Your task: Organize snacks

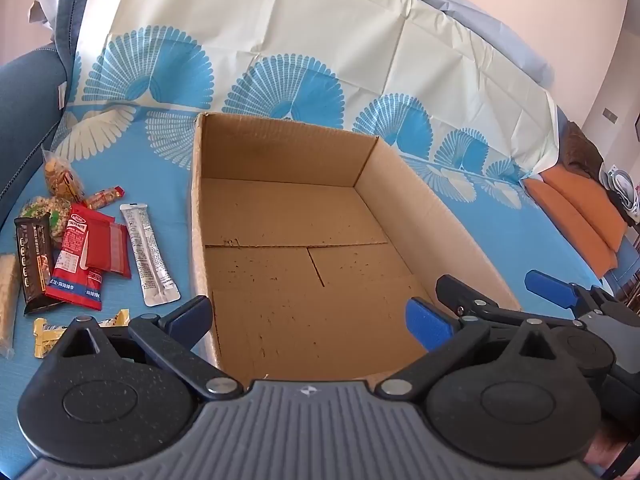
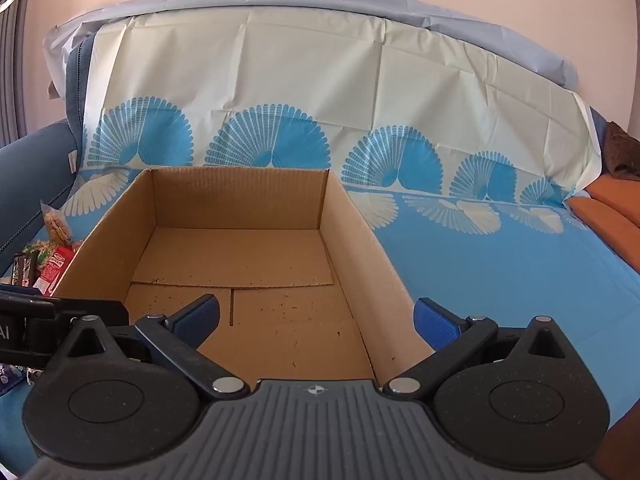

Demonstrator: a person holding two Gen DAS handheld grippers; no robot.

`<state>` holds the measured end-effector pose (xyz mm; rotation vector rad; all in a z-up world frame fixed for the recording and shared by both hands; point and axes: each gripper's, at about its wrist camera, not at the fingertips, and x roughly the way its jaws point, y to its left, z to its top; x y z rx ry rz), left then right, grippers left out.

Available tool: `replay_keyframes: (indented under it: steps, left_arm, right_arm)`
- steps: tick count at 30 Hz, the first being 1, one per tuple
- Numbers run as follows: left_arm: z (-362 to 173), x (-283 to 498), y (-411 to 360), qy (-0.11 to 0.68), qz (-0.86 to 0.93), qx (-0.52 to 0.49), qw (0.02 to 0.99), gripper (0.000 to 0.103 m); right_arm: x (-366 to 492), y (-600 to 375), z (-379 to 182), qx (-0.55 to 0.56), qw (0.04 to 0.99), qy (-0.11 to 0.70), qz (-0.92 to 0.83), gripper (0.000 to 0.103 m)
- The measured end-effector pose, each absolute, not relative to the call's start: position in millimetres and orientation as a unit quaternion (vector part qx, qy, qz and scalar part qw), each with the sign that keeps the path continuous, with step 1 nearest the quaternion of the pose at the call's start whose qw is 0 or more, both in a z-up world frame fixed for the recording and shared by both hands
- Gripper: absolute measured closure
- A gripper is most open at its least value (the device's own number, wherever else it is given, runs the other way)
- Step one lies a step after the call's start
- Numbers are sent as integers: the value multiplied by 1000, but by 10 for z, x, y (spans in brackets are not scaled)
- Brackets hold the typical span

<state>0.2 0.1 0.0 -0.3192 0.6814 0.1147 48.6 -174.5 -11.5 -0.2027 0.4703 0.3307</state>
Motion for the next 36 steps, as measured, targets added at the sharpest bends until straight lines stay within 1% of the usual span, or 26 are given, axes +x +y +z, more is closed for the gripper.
replay_keyframes:
  steps: [20,31,36]
  left_arm:
    - [-12,22,22,332,55,-155,929,0]
    - [-2,-6,-13,331,49,-157,929,0]
    - [10,-11,20,344,49,-161,924,0]
  right_arm:
    - [488,-1733,-121,-99,954,230,162,2]
    - [443,-1721,-139,-105,955,224,166,13]
    - [413,-1696,-147,-116,956,212,165,15]
